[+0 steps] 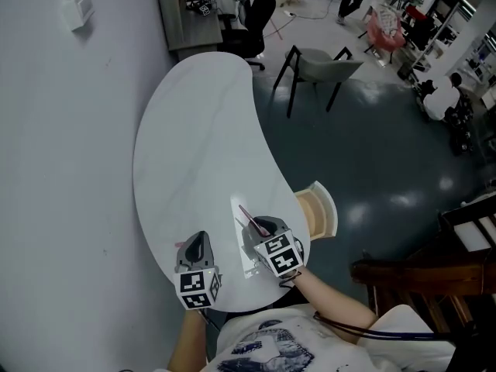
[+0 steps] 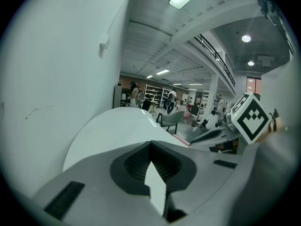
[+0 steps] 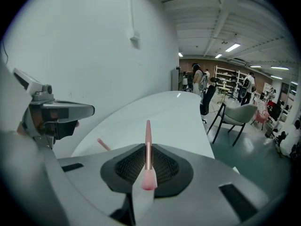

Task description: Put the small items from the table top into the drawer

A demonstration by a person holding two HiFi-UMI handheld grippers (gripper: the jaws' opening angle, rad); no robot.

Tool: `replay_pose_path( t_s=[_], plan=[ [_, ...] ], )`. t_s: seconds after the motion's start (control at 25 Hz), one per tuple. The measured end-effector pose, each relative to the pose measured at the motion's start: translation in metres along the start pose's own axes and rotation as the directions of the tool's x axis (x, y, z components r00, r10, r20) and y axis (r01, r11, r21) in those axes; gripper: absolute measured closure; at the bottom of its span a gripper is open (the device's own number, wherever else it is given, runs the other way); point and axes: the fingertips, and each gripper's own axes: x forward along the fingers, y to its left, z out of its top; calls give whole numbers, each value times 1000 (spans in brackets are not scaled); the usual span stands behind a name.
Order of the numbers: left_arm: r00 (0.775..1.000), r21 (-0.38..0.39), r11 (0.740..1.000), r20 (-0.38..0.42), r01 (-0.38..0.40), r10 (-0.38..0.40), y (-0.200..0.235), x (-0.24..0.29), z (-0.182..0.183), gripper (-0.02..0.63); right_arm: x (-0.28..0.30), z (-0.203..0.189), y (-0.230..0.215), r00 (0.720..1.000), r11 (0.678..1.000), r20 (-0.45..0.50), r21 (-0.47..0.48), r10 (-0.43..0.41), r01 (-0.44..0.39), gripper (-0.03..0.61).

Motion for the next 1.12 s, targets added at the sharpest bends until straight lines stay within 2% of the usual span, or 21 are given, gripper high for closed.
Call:
replay_pose_path(
  t_s=[0.2,0.36,0.68,1.12],
  plan=[
    [1000,35,999,9,-9,9,-41,-1,1,594,-37,-16,-27,999,1000,42,23,-7,6,518],
    [999,32,999,19,-28,27,-78,6,-1,594,-64,-36,-51,998,999,59,41,6,-8,518],
    [999,93,995,41,-32,28,-181,15,-2,594,-127,-74,-115,994,997,111,72,11,-19,518],
    [998,106,994,56,-13,8,-296,37,-19,594,-194,-108,-185,985,998,170,61,13,-23,518]
  ],
)
